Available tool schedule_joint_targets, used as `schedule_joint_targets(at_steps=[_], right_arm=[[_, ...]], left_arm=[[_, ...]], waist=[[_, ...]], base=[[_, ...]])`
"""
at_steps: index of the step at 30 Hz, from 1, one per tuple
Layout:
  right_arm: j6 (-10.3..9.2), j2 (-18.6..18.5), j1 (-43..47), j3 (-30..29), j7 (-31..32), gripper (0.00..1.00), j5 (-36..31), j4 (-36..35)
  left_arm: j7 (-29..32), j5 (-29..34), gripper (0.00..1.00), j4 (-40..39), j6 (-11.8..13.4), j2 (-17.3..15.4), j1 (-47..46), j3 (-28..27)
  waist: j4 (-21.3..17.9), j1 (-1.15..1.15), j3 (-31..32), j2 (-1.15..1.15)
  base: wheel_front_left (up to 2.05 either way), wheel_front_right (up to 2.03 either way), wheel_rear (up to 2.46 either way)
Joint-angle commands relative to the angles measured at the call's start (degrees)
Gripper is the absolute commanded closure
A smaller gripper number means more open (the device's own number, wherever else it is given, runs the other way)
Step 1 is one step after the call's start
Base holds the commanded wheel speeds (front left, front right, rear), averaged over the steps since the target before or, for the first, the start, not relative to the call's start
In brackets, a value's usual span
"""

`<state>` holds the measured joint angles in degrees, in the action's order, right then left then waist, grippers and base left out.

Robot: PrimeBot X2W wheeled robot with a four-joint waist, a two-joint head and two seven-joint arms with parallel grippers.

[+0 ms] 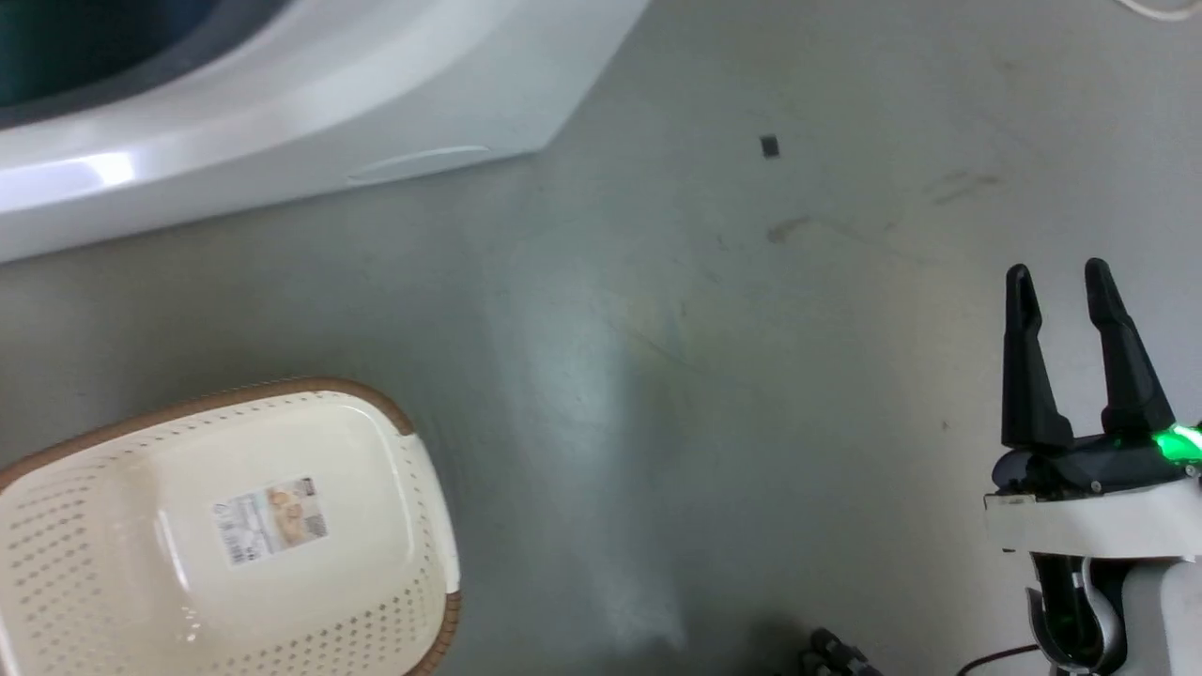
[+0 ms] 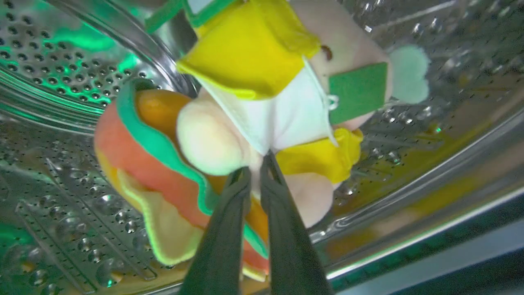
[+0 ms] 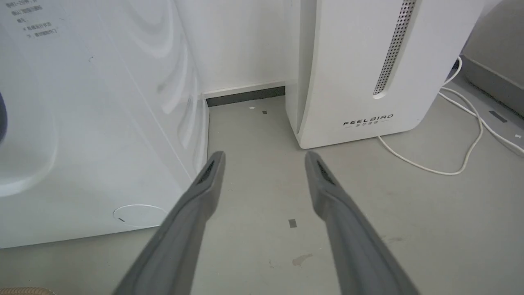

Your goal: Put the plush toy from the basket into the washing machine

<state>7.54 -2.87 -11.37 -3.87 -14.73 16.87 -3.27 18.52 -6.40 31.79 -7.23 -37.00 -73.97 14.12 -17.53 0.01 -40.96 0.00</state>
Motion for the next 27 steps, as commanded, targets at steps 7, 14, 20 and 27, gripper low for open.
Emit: schedule_joint_targets(at_steps=[7,14,20,27], right_arm=[[-0.05,0.0,-1.5,1.5,-0.3,0.0,2.1,0.3],[-0.05,0.0,-1.4,2.4,-0.3,0.0,2.8,0.2],[-0.05,0.0,-1.5,2.5,-0.3,0.0,3.3,0.3],[-0.05,0.0,-2.0,2.0,-0.3,0.0,2.9,1.0]], left_arm=[[6.8,-3.2,1.0,5.7,-0.2,-5.9,-7.3,12.1],[11.0,-10.1,1.0,9.1,-0.2,-9.0,-9.3,19.0],[14.2,-16.4,1.0,8.3,-0.2,-11.1,-10.1,24.9],[11.5,-20.5,0.0,9.0,-0.2,-11.1,-10.7,28.1]], waist=[[-3.5,-0.01,-3.5,0.0],[-4.5,-0.01,-4.7,0.0],[-4.4,-0.01,-5.4,0.0],[-3.5,-0.01,-4.2,0.0]], base=[[0.0,0.0,0.0],[0.0,0.0,0.0],[0.0,0.0,0.0],[0.0,0.0,0.0]])
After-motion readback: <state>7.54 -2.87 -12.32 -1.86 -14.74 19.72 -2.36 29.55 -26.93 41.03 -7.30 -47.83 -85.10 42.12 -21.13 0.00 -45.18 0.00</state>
